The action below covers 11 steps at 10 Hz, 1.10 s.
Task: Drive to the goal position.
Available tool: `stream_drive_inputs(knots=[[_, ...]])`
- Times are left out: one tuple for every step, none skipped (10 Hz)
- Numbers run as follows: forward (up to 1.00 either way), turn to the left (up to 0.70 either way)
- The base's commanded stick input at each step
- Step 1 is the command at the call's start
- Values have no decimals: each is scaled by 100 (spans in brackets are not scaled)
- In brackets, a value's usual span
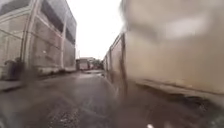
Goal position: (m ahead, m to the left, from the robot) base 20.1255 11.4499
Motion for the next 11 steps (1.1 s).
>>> stream_drive_inputs(knots=[[50, 13], [50, 28], [50, 57], [50, 57], [50, 57], [50, 57], [50, 57], [50, 57], [50, 40], [50, 25], [50, 26]])
